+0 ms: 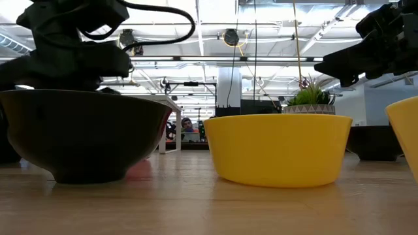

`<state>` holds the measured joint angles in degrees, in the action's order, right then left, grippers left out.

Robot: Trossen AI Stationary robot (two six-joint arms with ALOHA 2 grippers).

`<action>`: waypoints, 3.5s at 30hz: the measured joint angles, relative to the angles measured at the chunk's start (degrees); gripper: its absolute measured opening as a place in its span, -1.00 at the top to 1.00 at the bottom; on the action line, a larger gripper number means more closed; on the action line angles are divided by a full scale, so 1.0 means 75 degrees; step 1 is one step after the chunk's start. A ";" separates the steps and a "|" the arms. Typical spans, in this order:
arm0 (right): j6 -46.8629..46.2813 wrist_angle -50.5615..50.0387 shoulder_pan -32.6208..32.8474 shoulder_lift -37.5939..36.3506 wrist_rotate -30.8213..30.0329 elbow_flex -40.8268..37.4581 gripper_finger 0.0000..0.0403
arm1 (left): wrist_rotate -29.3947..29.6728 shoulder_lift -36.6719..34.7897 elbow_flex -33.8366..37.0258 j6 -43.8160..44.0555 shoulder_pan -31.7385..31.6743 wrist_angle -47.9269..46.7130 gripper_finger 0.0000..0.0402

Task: Pick & Place Mini bowls
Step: Put the red bowl on the shelf, then stack the red bowl on top of the red bowl on the shelf

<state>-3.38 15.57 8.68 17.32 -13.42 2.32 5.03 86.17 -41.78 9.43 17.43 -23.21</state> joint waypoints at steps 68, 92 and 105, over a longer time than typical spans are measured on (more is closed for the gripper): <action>-0.0001 0.0001 -0.0001 -0.0001 0.0001 0.0001 0.15 | 0.1322 -0.1000 -0.3841 0.0027 -0.8507 -0.6414 0.91; 0.0000 0.0000 -0.0001 0.0000 0.0001 -0.0001 0.15 | 0.1185 -0.1000 -0.5294 -0.0239 -0.8349 -0.6664 0.14; -0.0003 0.0000 0.0002 0.0000 0.0001 -0.0001 0.15 | -0.0520 -0.0632 -0.5422 -0.1007 -0.6019 -0.2839 0.30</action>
<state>-3.40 15.57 8.69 17.32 -13.41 2.31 1.12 81.43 -82.44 1.88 -27.71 -44.50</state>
